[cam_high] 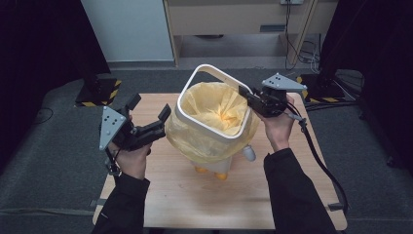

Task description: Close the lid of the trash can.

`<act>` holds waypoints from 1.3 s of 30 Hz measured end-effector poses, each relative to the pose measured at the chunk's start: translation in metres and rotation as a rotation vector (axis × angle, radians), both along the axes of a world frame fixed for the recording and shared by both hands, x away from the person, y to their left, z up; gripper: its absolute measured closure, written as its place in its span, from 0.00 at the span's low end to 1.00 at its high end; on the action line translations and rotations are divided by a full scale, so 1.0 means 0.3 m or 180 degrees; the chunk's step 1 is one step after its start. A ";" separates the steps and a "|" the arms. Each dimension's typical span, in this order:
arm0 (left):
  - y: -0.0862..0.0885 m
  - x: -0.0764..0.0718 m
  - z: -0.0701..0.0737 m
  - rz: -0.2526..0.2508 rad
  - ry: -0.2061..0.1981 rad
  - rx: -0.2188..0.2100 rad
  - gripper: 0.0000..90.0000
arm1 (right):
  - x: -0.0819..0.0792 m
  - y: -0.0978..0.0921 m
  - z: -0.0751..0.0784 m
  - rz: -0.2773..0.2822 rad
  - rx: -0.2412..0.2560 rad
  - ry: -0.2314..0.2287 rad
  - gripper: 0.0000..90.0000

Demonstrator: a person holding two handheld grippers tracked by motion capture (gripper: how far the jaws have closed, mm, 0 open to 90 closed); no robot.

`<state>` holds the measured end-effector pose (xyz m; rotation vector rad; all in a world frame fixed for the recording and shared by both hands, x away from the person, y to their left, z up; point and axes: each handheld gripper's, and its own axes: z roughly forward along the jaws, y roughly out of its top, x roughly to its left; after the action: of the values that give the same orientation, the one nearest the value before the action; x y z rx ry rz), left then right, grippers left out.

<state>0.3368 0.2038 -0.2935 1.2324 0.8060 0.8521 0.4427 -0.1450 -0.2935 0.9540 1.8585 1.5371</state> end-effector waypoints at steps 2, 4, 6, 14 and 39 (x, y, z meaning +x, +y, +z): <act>-0.011 0.001 0.000 -0.0012 -0.0010 0.0017 0.04 | 0.001 0.000 0.000 -0.0001 0.0000 0.0002 0.86; -0.021 0.003 0.002 -0.0024 -0.0020 0.0025 0.04 | 0.001 0.001 0.001 -0.0002 -0.0007 -0.0003 0.86; -0.029 0.004 0.004 -0.0033 -0.0017 0.0017 0.04 | 0.000 0.001 0.001 -0.0002 -0.0007 0.0000 0.86; -0.033 0.016 0.016 -0.0031 -0.0018 0.0024 0.04 | 0.001 0.000 0.001 -0.0006 -0.0002 0.0010 0.86; -0.071 0.070 -0.006 -0.0019 -0.0030 0.0259 0.04 | 0.004 0.001 0.005 0.0096 -0.0040 -0.0027 0.79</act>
<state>0.3577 0.1826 -0.2953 1.3008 0.7660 0.8927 0.4440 -0.1446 -0.2920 0.9164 1.8827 1.5430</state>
